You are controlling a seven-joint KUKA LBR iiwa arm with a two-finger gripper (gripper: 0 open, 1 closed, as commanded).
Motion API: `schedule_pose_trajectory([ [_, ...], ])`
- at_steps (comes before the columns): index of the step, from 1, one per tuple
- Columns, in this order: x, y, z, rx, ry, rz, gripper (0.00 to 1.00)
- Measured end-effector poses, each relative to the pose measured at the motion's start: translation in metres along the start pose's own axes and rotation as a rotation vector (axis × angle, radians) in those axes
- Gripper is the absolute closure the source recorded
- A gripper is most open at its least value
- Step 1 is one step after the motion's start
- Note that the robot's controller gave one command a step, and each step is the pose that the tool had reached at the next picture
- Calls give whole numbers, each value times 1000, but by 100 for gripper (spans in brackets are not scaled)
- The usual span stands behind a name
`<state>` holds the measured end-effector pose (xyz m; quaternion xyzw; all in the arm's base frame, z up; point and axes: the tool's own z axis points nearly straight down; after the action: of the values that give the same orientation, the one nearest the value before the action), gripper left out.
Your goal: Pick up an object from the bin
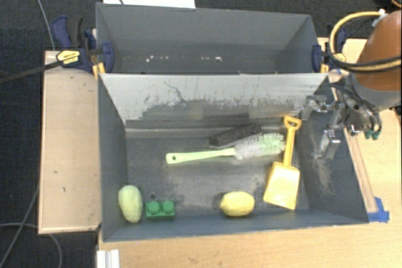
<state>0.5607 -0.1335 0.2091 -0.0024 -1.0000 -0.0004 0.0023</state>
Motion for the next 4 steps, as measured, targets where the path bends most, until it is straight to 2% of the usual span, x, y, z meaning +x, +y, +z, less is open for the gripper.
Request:
schedule_pose_trajectory([
  [1, -2, 1, -5, 2, -8, -7, 0],
  [2, -23, 54, 112, 2, -10, -274, 0],
  [3, -31, 53, 66, 9, -20, -483, 0],
  [4, -22, 115, 107, 0, -15, -378, 0],
])
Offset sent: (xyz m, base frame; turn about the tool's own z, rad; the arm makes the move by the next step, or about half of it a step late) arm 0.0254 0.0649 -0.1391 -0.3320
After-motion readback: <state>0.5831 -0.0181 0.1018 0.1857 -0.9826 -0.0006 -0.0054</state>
